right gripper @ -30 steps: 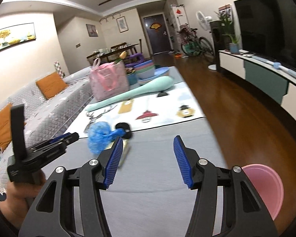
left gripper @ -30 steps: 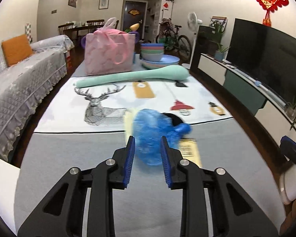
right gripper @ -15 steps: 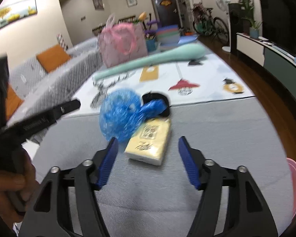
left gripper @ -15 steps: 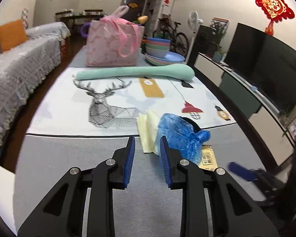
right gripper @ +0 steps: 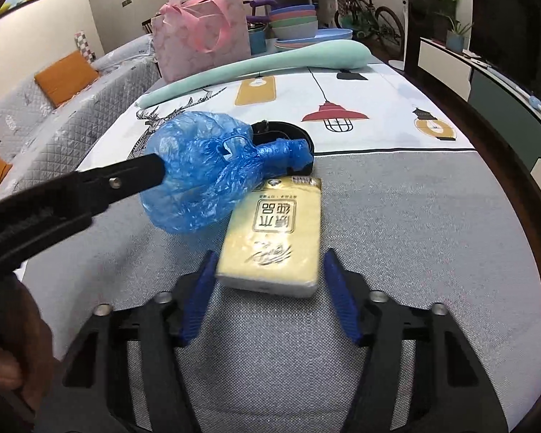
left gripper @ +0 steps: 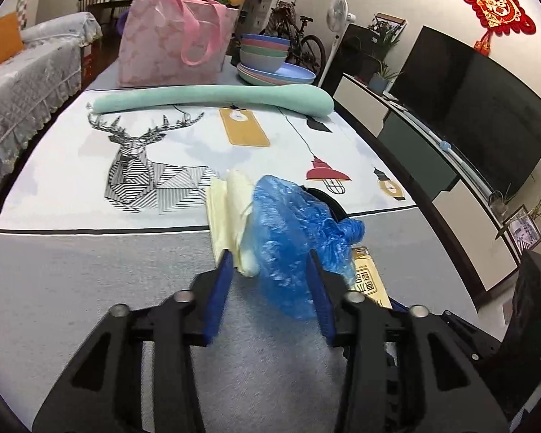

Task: Collect trash
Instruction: 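Grasp the blue plastic bag with the left tool while the right tool grasps the yellow tissue pack, then carry the blue bag and tissue pack over the pink wastebasket and open both tools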

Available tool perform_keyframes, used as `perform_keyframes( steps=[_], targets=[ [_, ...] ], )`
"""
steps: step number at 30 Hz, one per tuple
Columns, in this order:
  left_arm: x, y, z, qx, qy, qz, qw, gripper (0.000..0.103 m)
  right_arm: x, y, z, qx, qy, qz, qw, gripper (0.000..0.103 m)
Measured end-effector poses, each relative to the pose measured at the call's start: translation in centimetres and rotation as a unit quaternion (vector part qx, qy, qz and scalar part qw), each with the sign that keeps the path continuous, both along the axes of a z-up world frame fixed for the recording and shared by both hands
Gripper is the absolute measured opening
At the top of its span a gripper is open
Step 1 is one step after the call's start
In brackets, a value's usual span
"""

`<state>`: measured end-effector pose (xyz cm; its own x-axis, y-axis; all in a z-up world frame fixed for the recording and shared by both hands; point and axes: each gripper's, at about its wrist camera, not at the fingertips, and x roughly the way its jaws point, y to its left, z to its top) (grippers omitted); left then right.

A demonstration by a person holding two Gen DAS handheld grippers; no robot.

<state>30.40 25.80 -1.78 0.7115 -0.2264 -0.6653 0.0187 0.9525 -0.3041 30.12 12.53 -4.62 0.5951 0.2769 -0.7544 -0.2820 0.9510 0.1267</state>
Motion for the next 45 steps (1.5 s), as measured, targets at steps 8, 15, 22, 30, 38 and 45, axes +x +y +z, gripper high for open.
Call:
perform_keyframes(
  steps=[8,15,22,30,38,45],
  targets=[
    [-0.5,-0.7,1.2,0.019,-0.017,0.006,0.9997,0.001,-0.6,-1.9,1.4,0.011,-0.018,-0.007,1.0,0.052],
    [-2.2,-1.8,2.7,0.065,-0.038,0.004,0.9971,0.001,-1.8,-4.7,2.9,0.005,-0.04,-0.006,0.999,0.052],
    [-4.1,-3.2,4.1,0.089,-0.058,0.001,0.9944,0.001,-3.4,-8.3,4.3,0.003,-0.058,-0.012,0.998,0.052],
    [-6.2,-5.7,5.3,0.098,-0.072,0.004,0.9925,0.001,-6.0,-12.3,6.6,0.008,-0.086,-0.019,0.996,0.052],
    [-8.1,-8.4,6.0,0.11,-0.093,0.001,0.9896,0.0,-8.0,-16.9,8.0,0.008,-0.109,-0.037,0.993,0.052],
    [-9.1,-10.5,6.2,0.113,-0.103,-0.006,0.9882,0.001,-8.7,-20.7,8.7,0.011,-0.117,-0.055,0.991,0.052]
  ],
)
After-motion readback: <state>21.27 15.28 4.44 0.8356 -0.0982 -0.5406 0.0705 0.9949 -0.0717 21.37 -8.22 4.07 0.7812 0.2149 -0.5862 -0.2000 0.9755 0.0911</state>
